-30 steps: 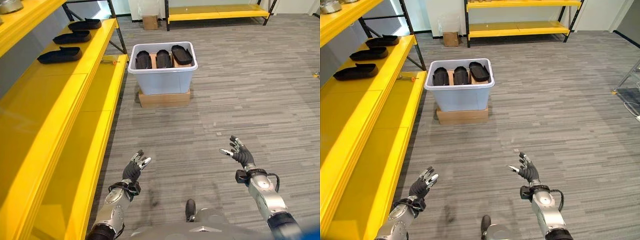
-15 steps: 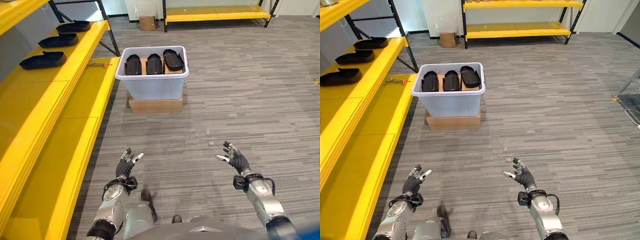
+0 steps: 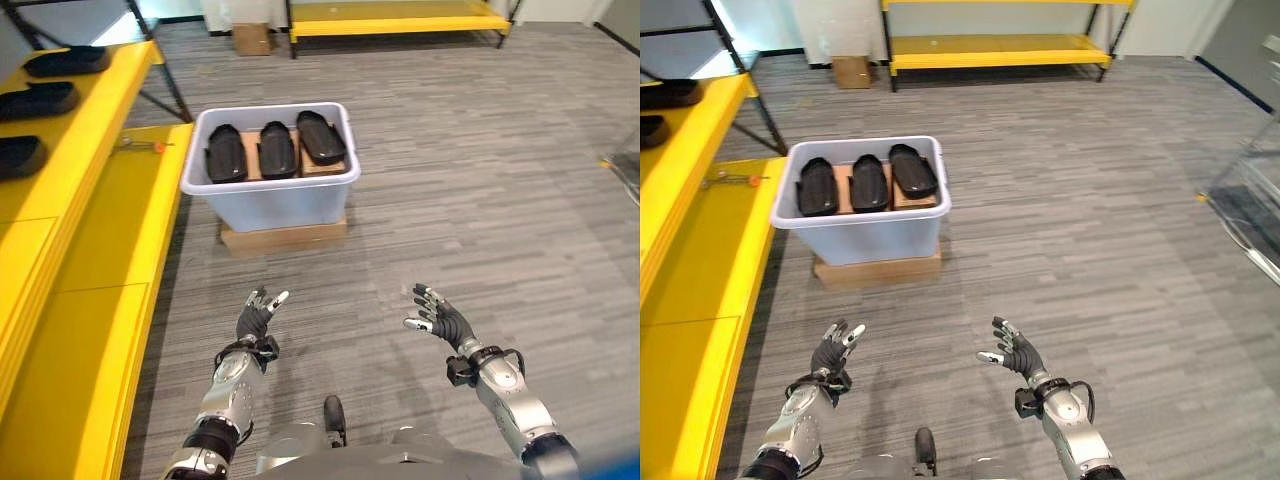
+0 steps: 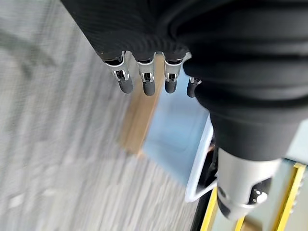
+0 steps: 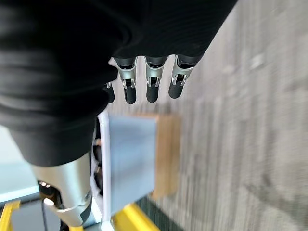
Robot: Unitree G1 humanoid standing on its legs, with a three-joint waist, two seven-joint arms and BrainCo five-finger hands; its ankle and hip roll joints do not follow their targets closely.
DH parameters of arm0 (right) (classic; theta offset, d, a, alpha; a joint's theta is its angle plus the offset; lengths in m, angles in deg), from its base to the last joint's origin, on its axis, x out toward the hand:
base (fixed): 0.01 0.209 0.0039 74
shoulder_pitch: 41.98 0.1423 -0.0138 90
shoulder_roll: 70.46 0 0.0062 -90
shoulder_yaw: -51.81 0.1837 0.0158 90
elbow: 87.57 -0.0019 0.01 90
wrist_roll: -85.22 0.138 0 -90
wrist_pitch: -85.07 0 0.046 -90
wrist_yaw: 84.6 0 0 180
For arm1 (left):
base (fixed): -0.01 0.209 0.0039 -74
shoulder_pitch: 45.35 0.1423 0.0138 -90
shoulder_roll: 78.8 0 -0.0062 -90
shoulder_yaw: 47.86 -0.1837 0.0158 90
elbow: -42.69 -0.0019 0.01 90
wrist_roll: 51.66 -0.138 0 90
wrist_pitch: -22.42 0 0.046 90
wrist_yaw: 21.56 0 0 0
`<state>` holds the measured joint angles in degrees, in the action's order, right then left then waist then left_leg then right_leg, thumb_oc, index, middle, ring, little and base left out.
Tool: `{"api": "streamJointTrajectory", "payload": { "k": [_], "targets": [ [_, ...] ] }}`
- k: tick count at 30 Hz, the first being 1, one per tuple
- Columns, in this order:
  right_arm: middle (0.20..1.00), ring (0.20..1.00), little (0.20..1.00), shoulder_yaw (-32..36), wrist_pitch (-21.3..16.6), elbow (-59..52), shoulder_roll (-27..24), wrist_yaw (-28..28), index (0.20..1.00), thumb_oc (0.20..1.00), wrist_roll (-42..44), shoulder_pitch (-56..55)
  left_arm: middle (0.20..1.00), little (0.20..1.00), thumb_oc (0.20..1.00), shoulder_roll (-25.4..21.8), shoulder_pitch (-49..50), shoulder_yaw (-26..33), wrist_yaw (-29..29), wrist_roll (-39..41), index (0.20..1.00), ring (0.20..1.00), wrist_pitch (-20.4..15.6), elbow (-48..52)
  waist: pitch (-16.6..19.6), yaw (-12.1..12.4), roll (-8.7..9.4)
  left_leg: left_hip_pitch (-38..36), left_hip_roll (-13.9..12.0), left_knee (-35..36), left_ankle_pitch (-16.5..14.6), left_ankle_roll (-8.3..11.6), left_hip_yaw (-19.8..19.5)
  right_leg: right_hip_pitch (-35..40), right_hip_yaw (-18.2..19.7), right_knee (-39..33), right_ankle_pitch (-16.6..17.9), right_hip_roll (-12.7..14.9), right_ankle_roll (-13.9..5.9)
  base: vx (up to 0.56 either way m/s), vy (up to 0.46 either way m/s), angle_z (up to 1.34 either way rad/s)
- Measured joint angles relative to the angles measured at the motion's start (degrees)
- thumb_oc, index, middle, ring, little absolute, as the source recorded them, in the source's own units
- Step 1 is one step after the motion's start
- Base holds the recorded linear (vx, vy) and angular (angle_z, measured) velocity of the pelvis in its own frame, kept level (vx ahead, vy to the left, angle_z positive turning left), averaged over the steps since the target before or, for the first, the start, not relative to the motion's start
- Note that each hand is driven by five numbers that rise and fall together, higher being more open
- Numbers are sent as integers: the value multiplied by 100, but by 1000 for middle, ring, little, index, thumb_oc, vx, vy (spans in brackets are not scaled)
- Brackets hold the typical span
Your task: Move parts from the plastic box to the shelf.
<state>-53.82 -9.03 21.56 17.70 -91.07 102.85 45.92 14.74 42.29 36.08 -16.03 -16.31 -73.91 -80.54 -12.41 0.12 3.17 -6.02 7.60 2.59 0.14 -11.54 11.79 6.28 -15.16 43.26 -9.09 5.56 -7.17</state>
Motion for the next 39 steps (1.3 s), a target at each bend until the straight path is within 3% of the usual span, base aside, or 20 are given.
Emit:
{"api": "streamJointTrajectory", "payload": {
  "k": [2,4,6,8,9,11,15,16,18,19,20,21,25,29,33,34,36,37,38,39],
  "targets": [
    [1000,1000,1000,4,-9,-3,13,84,1000,1000,-17,30,1000,1000,1000,-25,32,8,119,4,1000,1000,78,-3,8,59,-14,-203,3,-142,-266,-77,-70,-427,-141,882,87,373,-32,98,164,1],
    [1000,1000,1000,2,-17,-41,-40,220,1000,1000,-70,-10,1000,1000,1000,54,50,-35,223,13,1000,1000,83,48,-47,-14,-196,-363,-151,-156,-431,-85,-234,-1190,-76,1498,-3,482,88,115,-6,21],
    [1000,1000,1000,-6,-4,35,-84,277,1000,1000,-94,-112,1000,1000,1000,81,60,-76,240,18,1000,1000,91,59,-86,-178,-347,-570,-429,-34,-376,34,-398,-1729,119,744,-136,113,70,160,-92,56],
    [1000,1000,1000,50,-10,43,-137,326,1000,1000,-90,-155,1000,1000,1000,34,36,-71,257,17,1000,1000,112,102,-93,-341,-225,-717,-511,47,-462,322,-563,-2136,154,-659,-115,-45,50,246,-137,56],
    [1000,1000,1000,84,-11,53,-128,338,1000,1000,-85,-166,1000,1000,1000,20,49,-53,282,16,1000,1000,132,111,-112,-341,-164,-790,-496,68,-545,458,-592,-2203,129,-1736,8,-124,12,243,-83,12],
    [1000,1000,1000,86,-12,55,-102,338,1000,1000,-82,-221,1000,1000,1000,-43,181,-33,368,19,1000,1000,259,98,-47,-300,132,-1020,-364,98,-721,540,-631,-2204,84,-3423,479,-124,-35,317,-56,5],
    [1000,1000,1000,208,-2,97,-91,383,1000,1000,-82,-260,1000,1000,1000,77,369,-179,368,14,1000,1000,295,-4,-20,-421,221,-1390,-387,137,-1065,680,-951,-2107,170,-4083,933,-74,-62,260,-49,37],
    [1000,1000,1000,286,2,118,-86,421,1000,1000,-83,-240,1000,1000,1000,125,373,-321,362,12,1000,1000,301,-9,-46,-417,203,-1531,-455,104,-1197,778,-1028,-2008,125,-4088,1218,-100,2,369,-104,41],
    [1000,1000,1000,331,2,193,-76,447,1000,1000,-86,-210,1000,1000,1000,243,420,-370,358,2,1000,1000,304,37,-120,-419,-13,-1522,-689,-154,-1276,982,-1086,-1915,153,-3821,1350,-219,107,399,-122,58],
    [1000,1000,1000,340,9,237,-96,452,1000,1000,-90,-243,1000,1000,1000,291,387,-421,357,-12,1000,1000,280,44,-106,-490,-80,-1520,-797,-282,-1270,1005,-1212,-1848,385,-3721,1408,-359,200,288,-106,105],
    [1000,1000,1000,334,19,274,-112,446,1000,1000,-95,-271,1000,1000,1000,293,362,-504,350,-19,1000,1000,273,45,-84,-578,-99,-1535,-838,-394,-1272,1029,-1344,-1727,599,-3712,1512,-509,438,295,-117,103],
    [1000,1000,1000,344,20,280,-131,450,1000,1000,-97,-213,1000,1000,1000,314,345,-519,353,-29,1000,1000,223,55,-65,-552,-103,-1592,-902,-492,-1241,1075,-1205,-1667,625,-3613,1539,-595,820,264,-108,60],
    [1000,1000,1000,312,11,256,-142,451,1000,1000,-105,261,1000,1000,1000,275,344,-509,348,-47,1000,1000,211,124,-59,-396,-113,-1484,-1000,-1000,-1216,1131,-1070,-1462,740,-3594,1302,-786,1316,368,-134,-17],
    [1000,1000,1000,316,15,266,-184,464,1000,1000,-107,213,1000,1000,1000,282,348,-523,340,-104,1000,1000,209,389,-54,-388,-100,-1482,-1016,-1140,-1015,1285,-923,-1332,650,-3531,1114,-834,1304,310,-107,4],
    [1000,1000,1000,305,20,275,-190,457,1000,1000,-108,166,1000,1000,1000,316,340,-523,316,-98,1000,1000,192,389,62,-431,-179,-1117,-1069,-1983,-846,1560,-1012,-1111,646,-3730,1030,-870,1241,231,-121,0],
    [1000,1000,1000,304,27,275,-190,458,1000,1000,-109,165,1000,1000,1000,322,306,-521,324,-95,1000,1000,170,389,80,-455,-201,-1050,-1077,-2170,-785,1662,-1063,-1064,641,-3732,989,-871,1283,203,-196,8],
    [1000,1000,1000,305,34,273,-229,439,1000,1000,-110,131,1000,1000,1000,332,267,-514,362,15,1000,1000,108,389,154,-557,-204,-334,-1196,-3505,-346,2075,-836,-895,507,-3843,877,-839,1406,200,-203,22],
    [1000,1000,1000,302,34,275,-242,440,1000,1000,-112,116,1000,1000,1000,332,258,-510,361,16,1000,1000,97,389,165,-543,-182,-183,-1219,-3805,-167,2080,-792,-867,540,-3860,868,-827,1430,131,-56,29],
    [1000,1000,1000,300,34,293,-310,447,1000,1000,-118,65,1000,1000,1000,321,151,-493,357,17,1000,1000,84,393,133,-515,-57,788,-1495,-5191,417,2038,-498,-728,563,-4030,837,-772,1603,247,158,8],
    [1000,1000,1000,306,31,335,-300,442,1000,1000,-143,40,1000,1000,1000,242,155,-491,356,18,1000,1000,86,386,93,-496,33,1297,-1829,-5184,-64,1674,21,-531,586,-4158,848,-768,1549,219,241,0]
  ]
}}
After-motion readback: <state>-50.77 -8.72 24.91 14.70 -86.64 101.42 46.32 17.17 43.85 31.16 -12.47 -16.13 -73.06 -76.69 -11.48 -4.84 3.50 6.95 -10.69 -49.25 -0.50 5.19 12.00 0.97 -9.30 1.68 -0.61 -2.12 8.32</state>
